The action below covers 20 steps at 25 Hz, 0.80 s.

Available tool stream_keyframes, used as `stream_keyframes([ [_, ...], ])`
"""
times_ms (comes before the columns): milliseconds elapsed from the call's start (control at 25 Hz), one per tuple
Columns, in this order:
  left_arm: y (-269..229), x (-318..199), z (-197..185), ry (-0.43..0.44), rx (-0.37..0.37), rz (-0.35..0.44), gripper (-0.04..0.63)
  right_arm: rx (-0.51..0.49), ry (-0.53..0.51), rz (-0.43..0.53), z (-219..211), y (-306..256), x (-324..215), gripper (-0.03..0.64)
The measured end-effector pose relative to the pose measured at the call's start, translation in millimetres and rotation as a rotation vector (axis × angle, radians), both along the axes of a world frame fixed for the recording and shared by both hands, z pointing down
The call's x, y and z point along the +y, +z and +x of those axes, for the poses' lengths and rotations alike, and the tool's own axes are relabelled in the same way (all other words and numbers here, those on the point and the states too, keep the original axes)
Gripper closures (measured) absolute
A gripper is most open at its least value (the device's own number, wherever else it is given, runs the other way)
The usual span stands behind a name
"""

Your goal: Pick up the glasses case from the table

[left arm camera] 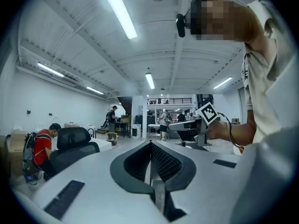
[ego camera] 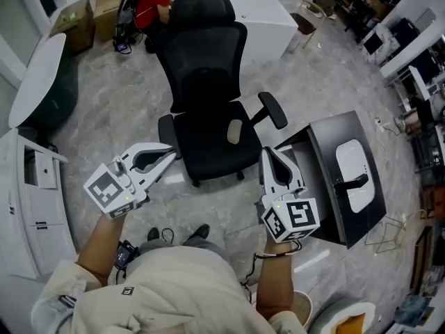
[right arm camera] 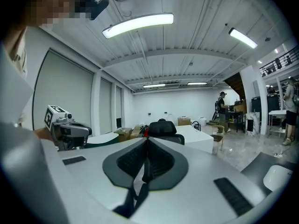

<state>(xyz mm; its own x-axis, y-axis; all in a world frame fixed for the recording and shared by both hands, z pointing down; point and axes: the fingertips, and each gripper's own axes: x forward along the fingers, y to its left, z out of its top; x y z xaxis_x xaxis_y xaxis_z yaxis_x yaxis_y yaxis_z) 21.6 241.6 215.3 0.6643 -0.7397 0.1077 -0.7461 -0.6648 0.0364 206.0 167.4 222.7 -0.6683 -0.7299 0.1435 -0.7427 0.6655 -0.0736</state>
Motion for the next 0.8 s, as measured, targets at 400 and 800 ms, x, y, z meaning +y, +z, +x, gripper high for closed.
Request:
stream_keyframes([
  [400, 10.7, -34.0, 42.1, 0.006, -0.021, -0.022, 0.58, -0.036, 0.022, -0.029, 43.0, 18.4, -36.0, 0.592],
  [800, 11.4, -76.2, 50.4, 0.1, -0.015, -0.006, 0.58, -0.04, 0.139, -0.035, 66.0, 21.3, -60.0, 0.592],
])
